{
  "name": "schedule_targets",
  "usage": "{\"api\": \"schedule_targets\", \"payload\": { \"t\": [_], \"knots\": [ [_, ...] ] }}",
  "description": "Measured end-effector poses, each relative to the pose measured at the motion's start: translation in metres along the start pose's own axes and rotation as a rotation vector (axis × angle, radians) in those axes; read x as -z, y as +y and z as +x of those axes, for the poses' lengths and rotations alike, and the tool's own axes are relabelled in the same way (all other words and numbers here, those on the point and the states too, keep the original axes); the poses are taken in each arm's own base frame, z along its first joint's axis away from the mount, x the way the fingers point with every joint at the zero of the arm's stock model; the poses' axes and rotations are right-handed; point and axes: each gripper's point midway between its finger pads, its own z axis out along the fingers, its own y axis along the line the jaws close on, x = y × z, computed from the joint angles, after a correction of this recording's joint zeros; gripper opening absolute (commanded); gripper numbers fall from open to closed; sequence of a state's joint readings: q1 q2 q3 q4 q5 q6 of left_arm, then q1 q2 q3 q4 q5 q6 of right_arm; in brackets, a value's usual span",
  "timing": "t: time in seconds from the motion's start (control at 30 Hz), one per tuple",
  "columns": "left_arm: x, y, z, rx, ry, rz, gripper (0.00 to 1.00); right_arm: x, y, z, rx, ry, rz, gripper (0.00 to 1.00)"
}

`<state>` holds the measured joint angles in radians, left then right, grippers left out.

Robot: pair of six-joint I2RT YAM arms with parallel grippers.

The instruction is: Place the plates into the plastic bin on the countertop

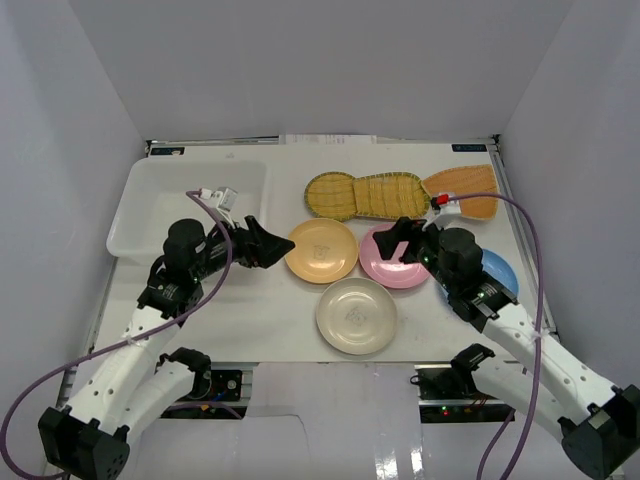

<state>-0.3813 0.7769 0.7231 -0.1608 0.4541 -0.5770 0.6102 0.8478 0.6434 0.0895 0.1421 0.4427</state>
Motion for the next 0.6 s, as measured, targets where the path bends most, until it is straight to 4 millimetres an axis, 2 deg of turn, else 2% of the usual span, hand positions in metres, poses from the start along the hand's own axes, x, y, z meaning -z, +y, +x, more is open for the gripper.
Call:
{"api": "schedule_targets", "payload": {
  "t": [0.1, 0.2, 0.23, 0.27, 0.37, 0.47, 0.6],
  "knots": [
    [-0.008, 0.007, 0.019, 0.065, 0.067, 0.008, 0.98, 0.024, -0.027, 0.038, 0.012, 0.110, 0.084, 0.78],
    [-0.015, 0.015, 0.038, 0.126, 0.132, 0.005, 0.98, 0.044, -0.045, 0.071, 0.002, 0.217, 0.151, 0.77],
    [-0.017, 0.019, 0.043, 0.143, 0.151, -0.002, 0.94, 0.048, -0.050, 0.080, -0.001, 0.249, 0.170, 0.77],
    [-0.020, 0.023, 0.049, 0.160, 0.168, -0.013, 0.80, 0.052, -0.055, 0.090, -0.006, 0.281, 0.188, 0.77],
    [-0.027, 0.034, 0.062, 0.190, 0.199, -0.060, 0.58, 0.059, -0.068, 0.120, -0.015, 0.375, 0.234, 0.77],
    [-0.035, 0.044, 0.073, 0.183, 0.215, -0.132, 0.57, 0.062, -0.073, 0.142, -0.026, 0.448, 0.247, 0.76],
    [-0.043, 0.058, 0.100, 0.143, 0.259, -0.279, 0.59, 0.058, -0.069, 0.160, -0.050, 0.502, 0.209, 0.75]
  ]
}}
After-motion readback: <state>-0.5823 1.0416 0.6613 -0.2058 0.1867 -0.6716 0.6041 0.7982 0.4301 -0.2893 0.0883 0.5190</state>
